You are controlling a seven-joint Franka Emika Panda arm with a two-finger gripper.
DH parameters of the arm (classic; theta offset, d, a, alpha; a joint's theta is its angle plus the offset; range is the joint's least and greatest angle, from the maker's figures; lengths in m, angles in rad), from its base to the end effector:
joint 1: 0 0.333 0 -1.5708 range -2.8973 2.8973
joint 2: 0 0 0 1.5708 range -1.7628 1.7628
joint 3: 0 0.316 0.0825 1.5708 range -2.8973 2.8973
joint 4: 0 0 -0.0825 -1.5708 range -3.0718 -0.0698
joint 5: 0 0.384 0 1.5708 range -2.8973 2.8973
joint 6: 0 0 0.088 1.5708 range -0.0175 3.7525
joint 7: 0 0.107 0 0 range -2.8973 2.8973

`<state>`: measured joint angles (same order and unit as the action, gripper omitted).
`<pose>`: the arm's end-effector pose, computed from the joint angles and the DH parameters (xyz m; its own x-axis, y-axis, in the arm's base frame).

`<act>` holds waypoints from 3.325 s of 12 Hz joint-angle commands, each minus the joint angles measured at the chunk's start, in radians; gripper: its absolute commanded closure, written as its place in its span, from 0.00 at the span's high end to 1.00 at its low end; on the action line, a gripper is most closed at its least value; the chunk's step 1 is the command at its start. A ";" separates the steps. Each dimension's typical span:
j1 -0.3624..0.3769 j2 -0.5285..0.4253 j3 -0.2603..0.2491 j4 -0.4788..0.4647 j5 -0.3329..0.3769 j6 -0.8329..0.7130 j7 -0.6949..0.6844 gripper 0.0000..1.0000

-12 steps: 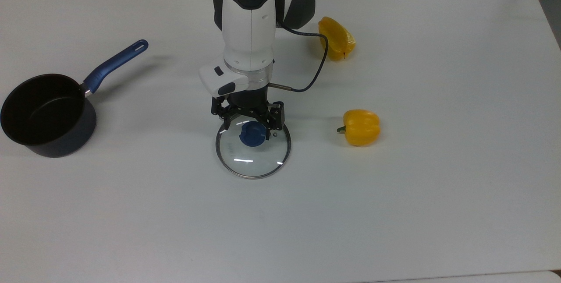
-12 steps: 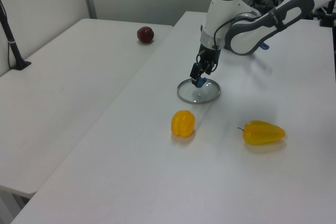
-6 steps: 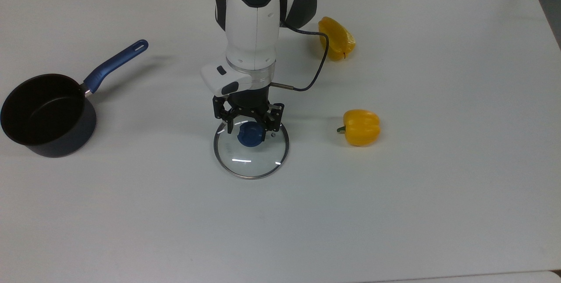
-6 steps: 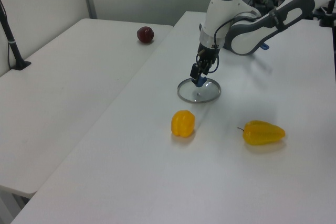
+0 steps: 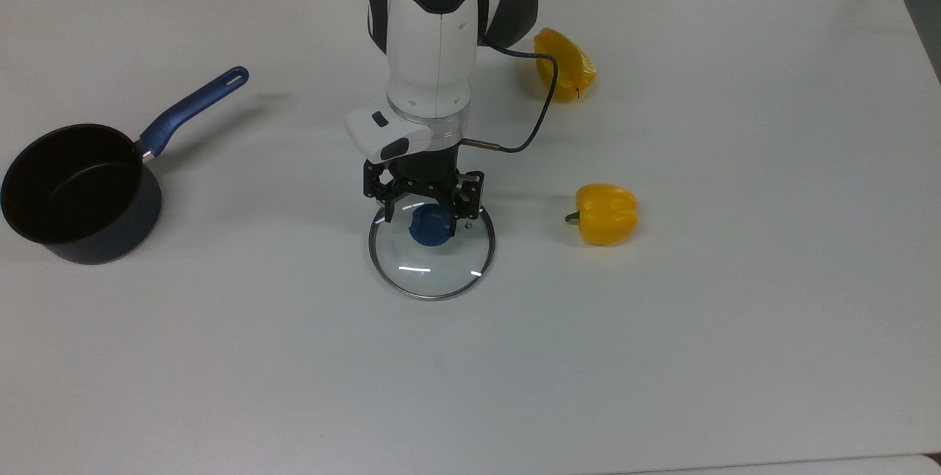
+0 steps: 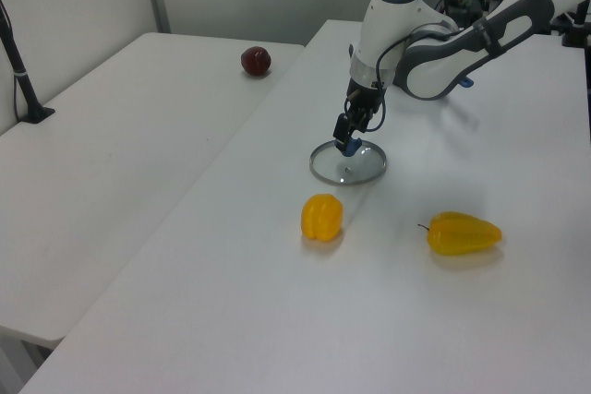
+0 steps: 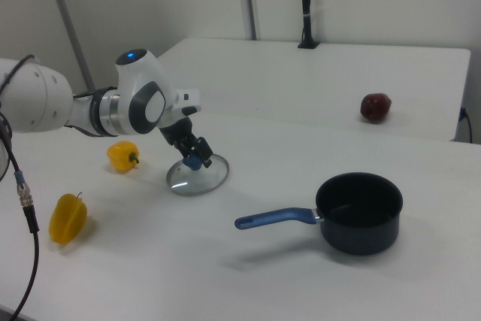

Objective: Close lid
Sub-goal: 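Close the gripper on the blue knob of the glass lid, then lift the lid and carry it over the dark blue saucepan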

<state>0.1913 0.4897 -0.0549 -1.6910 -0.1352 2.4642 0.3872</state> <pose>0.6907 0.0998 0.3430 0.9432 -0.1363 0.3030 -0.1503 -0.9884 0.0234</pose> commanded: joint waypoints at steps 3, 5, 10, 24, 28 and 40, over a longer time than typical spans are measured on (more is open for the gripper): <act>0.019 0.006 -0.011 -0.009 -0.017 0.010 0.048 1.00; 0.020 0.010 -0.011 -0.009 -0.018 0.012 0.047 1.00; 0.023 0.013 -0.011 -0.007 -0.023 0.016 0.044 0.51; -0.260 -0.100 -0.030 0.200 -0.007 -0.268 -0.063 0.39; -0.439 -0.031 -0.022 0.304 0.052 -0.261 -0.220 0.39; -0.587 0.056 -0.020 0.307 0.186 -0.153 -0.396 0.39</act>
<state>-0.3914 0.5420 -0.0832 -1.3891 0.0234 2.2929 0.0242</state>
